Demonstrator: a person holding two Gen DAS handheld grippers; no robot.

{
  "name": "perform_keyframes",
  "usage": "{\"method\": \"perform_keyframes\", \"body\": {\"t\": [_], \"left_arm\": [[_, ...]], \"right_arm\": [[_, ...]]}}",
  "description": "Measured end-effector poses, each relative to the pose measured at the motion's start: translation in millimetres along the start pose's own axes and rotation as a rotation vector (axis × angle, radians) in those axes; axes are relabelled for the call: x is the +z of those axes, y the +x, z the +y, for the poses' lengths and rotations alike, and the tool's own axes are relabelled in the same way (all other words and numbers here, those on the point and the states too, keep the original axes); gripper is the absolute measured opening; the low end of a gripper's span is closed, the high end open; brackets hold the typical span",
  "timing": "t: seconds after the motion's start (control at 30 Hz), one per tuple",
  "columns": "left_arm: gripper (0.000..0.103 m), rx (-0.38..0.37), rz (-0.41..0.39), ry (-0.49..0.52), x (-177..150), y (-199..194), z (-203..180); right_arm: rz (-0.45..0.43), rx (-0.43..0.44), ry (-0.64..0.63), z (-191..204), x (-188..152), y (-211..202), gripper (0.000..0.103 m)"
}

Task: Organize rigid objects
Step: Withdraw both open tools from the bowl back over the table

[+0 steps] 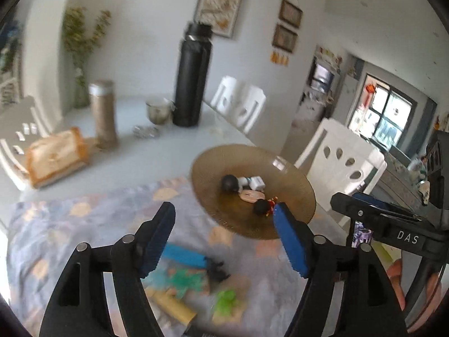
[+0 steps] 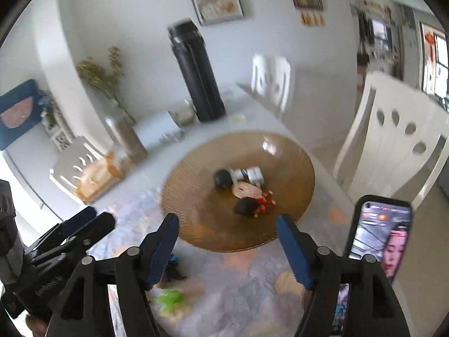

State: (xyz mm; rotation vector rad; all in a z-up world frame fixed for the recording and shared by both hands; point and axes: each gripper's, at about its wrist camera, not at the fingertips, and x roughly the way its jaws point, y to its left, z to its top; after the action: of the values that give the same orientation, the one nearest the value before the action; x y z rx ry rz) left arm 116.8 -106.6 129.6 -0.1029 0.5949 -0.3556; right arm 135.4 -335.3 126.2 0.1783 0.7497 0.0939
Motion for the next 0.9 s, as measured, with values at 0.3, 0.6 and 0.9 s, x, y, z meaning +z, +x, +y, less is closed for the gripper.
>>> {"method": "perform_keyframes", "body": {"t": [0.3, 0.6, 0.9], "left_arm": [[0.076, 0.119, -0.105, 0.018, -35.5, -86.9, 6.2], [0.078, 0.364, -0.069, 0.043, -117.9, -71.8, 32.6], [0.077, 0.374, 0.043, -0.102, -160.4, -31.5, 80.5]], "right_arm": [[-0.049, 0.094, -0.179, 68.1, -35.7, -44.2, 0.087], [0.039, 0.106, -0.238, 78.4, -107.6, 8.3, 0.087], [0.162, 0.217, -0.213, 60.7, -153.5, 69.8, 0.087]]}}
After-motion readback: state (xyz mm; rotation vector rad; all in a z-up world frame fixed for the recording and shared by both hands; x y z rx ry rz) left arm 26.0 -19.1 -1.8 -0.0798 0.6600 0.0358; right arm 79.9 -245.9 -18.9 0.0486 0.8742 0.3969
